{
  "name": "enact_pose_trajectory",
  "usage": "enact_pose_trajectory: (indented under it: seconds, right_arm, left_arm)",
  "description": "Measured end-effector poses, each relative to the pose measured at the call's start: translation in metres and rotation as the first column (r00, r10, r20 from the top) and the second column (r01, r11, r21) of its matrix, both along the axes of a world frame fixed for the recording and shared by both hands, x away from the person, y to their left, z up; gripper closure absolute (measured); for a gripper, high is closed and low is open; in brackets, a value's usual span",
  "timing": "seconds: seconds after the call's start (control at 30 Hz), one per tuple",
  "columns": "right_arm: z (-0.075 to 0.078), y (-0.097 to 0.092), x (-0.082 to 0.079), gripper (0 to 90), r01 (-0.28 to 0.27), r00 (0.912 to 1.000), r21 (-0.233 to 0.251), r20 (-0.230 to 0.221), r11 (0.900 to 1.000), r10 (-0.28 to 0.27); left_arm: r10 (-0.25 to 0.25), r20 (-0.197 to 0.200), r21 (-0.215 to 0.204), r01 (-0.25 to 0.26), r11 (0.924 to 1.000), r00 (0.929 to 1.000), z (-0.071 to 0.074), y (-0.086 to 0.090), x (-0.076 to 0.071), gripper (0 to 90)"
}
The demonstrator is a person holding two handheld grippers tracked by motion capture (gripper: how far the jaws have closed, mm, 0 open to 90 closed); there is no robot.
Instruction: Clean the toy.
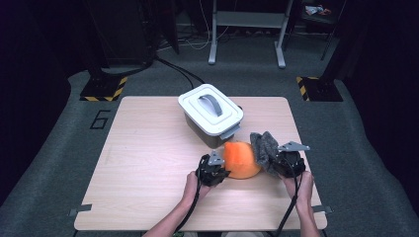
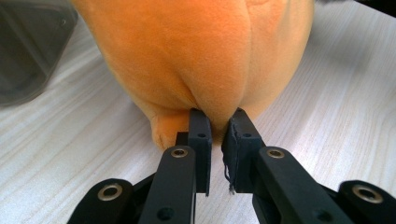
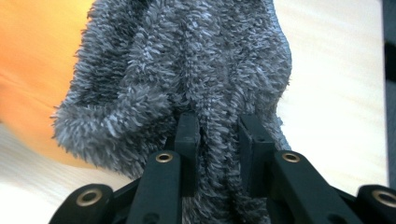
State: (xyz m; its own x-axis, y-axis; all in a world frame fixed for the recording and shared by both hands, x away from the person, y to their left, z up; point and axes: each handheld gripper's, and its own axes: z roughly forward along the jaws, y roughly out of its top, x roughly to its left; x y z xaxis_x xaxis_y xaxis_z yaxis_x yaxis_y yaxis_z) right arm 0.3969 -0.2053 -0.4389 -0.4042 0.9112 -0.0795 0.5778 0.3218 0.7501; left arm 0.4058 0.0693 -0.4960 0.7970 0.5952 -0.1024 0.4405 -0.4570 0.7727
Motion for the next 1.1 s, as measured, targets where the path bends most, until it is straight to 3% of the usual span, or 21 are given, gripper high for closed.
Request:
enact_pose_trajectory:
  seconds: [0.13,0.23,0.4,0.43,0.5,0.67,0.77,1.1]
  right_arm:
    - [0.012,0.014,-0.006,72.0,-0.049,0.9983,-0.008,0.03,0.9988,0.049]
    - [0.019,0.038,-0.01,71.9,-0.115,0.9924,-0.029,0.041,0.993,0.116]
    - [0.019,0.061,-0.012,71.9,-0.158,0.9858,-0.065,0.047,0.9853,0.161]
    - [0.017,0.07,-0.013,71.9,-0.161,0.9852,-0.101,0.042,0.9817,0.166]
    - [0.016,0.072,-0.012,71.9,-0.16,0.9852,-0.113,0.043,0.9806,0.166]
    - [0.014,0.068,-0.009,72.0,-0.149,0.9877,-0.103,0.033,0.9836,0.153]
    - [0.012,0.06,-0.007,72.0,-0.153,0.9877,-0.069,0.024,0.9858,0.155]
    - [0.003,0.033,0.0,71.9,-0.091,0.9958,-0.029,-0.006,0.9954,0.091]
  left_arm:
    - [-0.007,0.012,0.011,0.006,0.9999,0.9999,0.001,-0.001,0.0,81.6]
    - [-0.007,0.014,0.009,0.007,0.9999,0.9999,0.002,-0.003,0.0,81.6]
    - [-0.01,0.02,0.014,0.009,0.9999,0.9998,0.003,-0.004,-0.001,81.5]
    - [-0.01,0.019,0.017,0.009,0.9998,0.9998,0.003,-0.004,-0.001,81.5]
    - [-0.009,0.018,0.014,0.008,0.9999,0.9998,0.002,-0.004,0.0,81.5]
    - [-0.01,0.014,0.004,0.01,0.9999,0.9998,0.002,-0.003,0.0,81.5]
    - [-0.011,0.012,0.002,0.011,0.9999,0.9999,0.001,-0.003,0.0,81.5]
    - [-0.012,0.01,0.0,0.012,0.9999,0.9999,0.0,-0.003,0.001,81.5]
